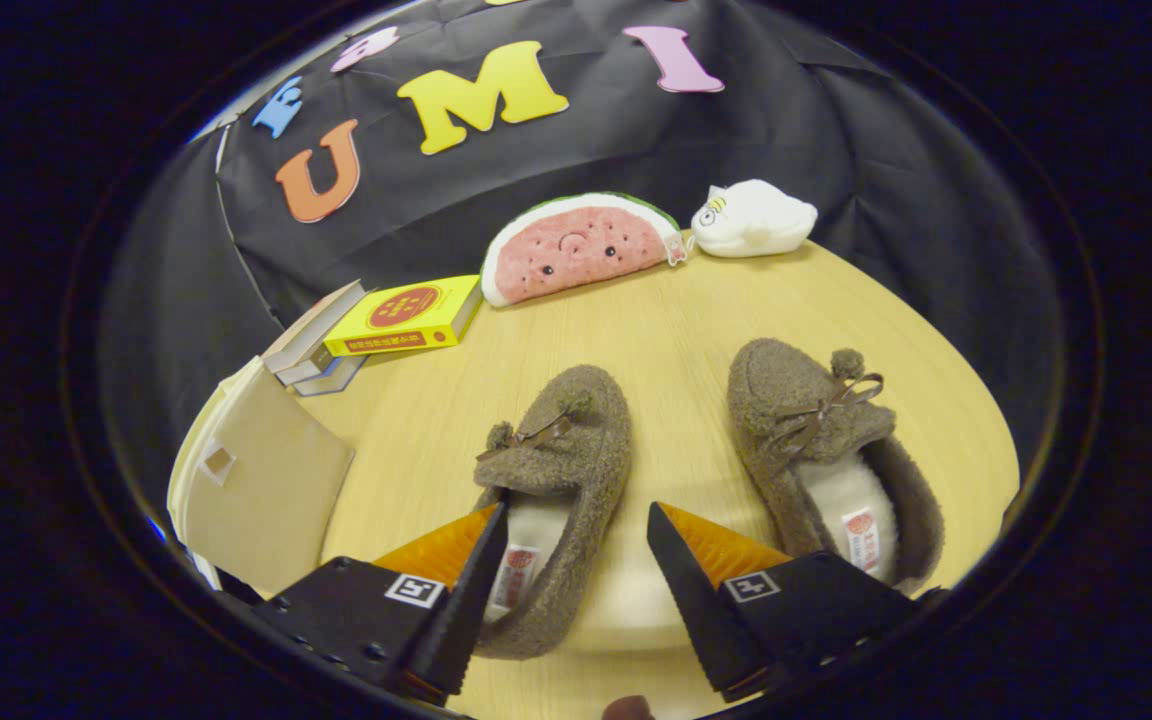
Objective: Open the storage box then place both shoes into the box .Put the left shoe in first, then the right shoe, with the right side of both shoes facing outward in a uniform manner.
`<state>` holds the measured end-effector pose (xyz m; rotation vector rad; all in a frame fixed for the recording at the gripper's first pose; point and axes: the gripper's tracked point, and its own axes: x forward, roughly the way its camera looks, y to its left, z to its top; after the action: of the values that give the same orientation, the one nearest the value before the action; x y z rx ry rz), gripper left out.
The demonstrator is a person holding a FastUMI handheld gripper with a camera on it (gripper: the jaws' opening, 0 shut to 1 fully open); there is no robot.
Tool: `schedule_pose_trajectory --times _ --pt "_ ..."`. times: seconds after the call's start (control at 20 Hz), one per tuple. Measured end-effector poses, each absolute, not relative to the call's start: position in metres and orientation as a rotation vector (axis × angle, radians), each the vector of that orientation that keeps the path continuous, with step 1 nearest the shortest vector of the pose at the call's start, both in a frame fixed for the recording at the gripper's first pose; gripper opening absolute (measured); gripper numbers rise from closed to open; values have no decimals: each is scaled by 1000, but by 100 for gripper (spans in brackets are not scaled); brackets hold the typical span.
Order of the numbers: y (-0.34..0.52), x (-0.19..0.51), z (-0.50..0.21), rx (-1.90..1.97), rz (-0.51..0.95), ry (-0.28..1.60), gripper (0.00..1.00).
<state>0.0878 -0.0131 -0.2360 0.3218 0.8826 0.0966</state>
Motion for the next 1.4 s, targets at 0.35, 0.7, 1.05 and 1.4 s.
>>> schedule_pose_trajectory --times 0.35,0.7,1.05,1.4 --pt "-7 96 -263 407 60 959 35" --pt "-4 89 -252 535 79 947 1" --pt "45 78 -206 687 157 934 1" --pt "130 82 -78 740 286 816 1"
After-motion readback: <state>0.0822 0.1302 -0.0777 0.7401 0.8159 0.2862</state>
